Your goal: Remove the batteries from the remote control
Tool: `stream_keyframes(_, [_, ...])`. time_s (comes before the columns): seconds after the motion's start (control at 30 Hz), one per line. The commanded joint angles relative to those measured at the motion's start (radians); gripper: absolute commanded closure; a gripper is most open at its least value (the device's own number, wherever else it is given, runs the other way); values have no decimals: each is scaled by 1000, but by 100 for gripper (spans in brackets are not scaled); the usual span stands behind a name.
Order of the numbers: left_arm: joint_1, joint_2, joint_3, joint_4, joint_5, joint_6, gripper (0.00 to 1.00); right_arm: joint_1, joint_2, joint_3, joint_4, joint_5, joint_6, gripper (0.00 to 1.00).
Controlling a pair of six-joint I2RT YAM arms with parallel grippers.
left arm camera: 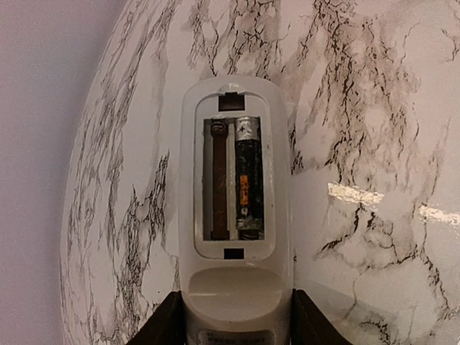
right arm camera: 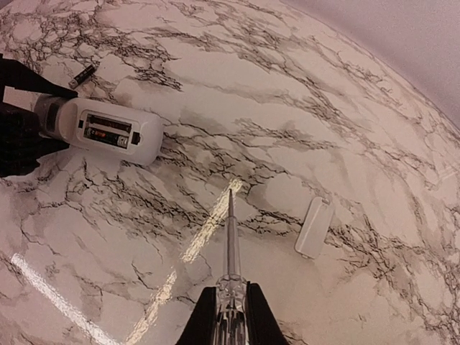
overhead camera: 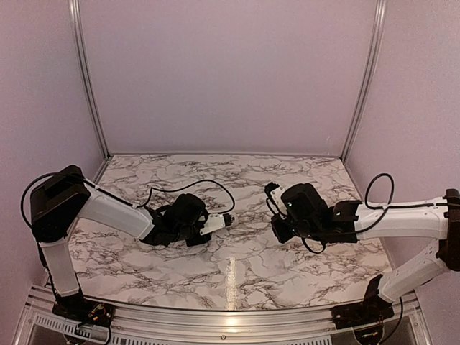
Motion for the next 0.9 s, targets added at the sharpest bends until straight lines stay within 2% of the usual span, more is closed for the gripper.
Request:
stream_keyframes(0.0, [-17, -42, -8, 81, -86, 87, 100, -15, -27, 1, 25, 12, 2, 100])
stream_keyframes(0.1, [-17, -39, -12, 56, -29, 136, 100, -16, -31, 1, 29, 1, 1, 100])
stream_keyframes(0.27, [-17, -25, -50, 172, -35, 157, 100, -16, -51, -2, 29, 6, 2, 100])
stream_keyframes(0.43, [-9, -74, -95, 228, 101, 184, 100, -16, -83, -7, 20, 23, 12, 100])
stream_keyframes(0.6, [-1, -86, -105, 224, 162, 248, 100, -15, -107, -5, 10, 23, 15, 100])
stream_keyframes(0.73, [0, -89, -120, 239, 202, 285, 100, -16, -112, 7, -9, -29, 0, 100])
stream_keyframes(0.87, [1, -103, -145, 279, 221, 261, 100, -15, -120, 22, -35, -107, -16, 100])
